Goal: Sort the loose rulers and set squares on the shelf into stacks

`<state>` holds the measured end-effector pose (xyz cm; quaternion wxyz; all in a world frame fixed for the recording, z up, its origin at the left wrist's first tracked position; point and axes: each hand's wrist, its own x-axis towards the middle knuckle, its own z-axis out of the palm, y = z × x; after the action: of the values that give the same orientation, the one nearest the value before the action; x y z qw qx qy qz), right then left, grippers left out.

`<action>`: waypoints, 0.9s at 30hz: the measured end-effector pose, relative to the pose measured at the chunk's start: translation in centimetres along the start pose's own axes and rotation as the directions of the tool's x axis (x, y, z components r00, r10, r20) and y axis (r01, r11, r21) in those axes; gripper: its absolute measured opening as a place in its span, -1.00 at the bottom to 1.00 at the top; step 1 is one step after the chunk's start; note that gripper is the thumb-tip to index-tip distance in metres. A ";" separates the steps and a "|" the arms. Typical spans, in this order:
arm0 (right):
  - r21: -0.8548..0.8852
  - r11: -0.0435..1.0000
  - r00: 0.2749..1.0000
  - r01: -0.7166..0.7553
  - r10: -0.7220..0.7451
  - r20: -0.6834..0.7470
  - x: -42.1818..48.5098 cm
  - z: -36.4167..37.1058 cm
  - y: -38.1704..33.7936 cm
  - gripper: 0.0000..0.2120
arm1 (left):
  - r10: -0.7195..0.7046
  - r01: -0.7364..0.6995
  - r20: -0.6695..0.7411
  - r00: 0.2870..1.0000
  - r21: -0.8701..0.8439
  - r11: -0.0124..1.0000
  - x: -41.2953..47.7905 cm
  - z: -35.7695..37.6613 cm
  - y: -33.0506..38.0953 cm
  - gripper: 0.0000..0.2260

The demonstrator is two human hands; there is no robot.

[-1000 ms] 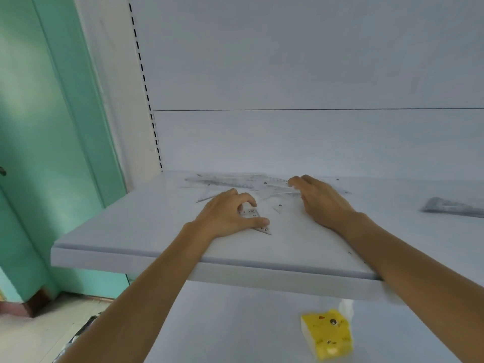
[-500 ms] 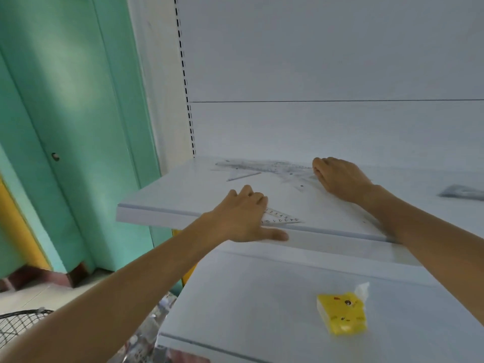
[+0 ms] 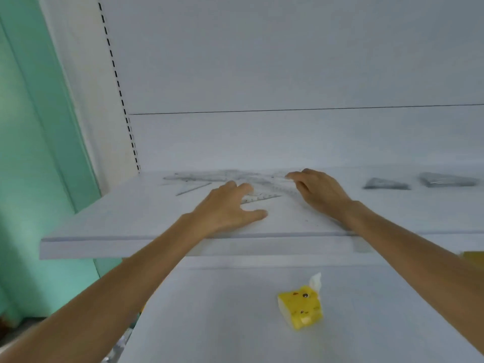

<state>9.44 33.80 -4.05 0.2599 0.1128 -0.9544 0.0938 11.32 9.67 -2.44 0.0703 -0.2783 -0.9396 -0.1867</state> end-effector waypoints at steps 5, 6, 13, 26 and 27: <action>0.044 0.983 0.984 -0.177 0.178 -0.015 -3.6 -2.3 3.9 -0.72 | 0.078 -0.075 0.145 0.986 -0.031 0.997 4.0 2.3 3.6 -0.50; 0.042 0.976 0.977 -0.212 0.212 -0.016 -4.3 -2.9 4.8 -0.73 | 0.105 -0.102 0.157 0.982 -0.025 0.994 4.6 2.9 4.4 -0.52; -0.040 0.912 0.913 -0.407 0.405 -0.052 -9.0 -7.2 11.7 -0.72 | 0.246 -0.210 0.177 0.953 -0.201 0.957 8.7 6.0 9.2 -0.34; -0.026 0.900 0.899 -0.435 0.433 -0.059 -11.4 -12.3 25.4 -0.71 | 0.199 -0.194 0.000 0.980 -0.207 0.959 16.3 10.9 19.7 -0.38; -0.014 0.908 0.907 -0.418 0.417 -0.067 -11.2 -12.6 26.6 -0.72 | 0.184 -0.181 -0.007 0.983 -0.210 0.961 16.6 11.1 20.4 -0.37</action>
<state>17.81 64.09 -2.31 0.2651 -0.1005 -0.9491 0.1372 8.36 38.10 -2.41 0.0514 -0.3707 -0.8854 -0.2757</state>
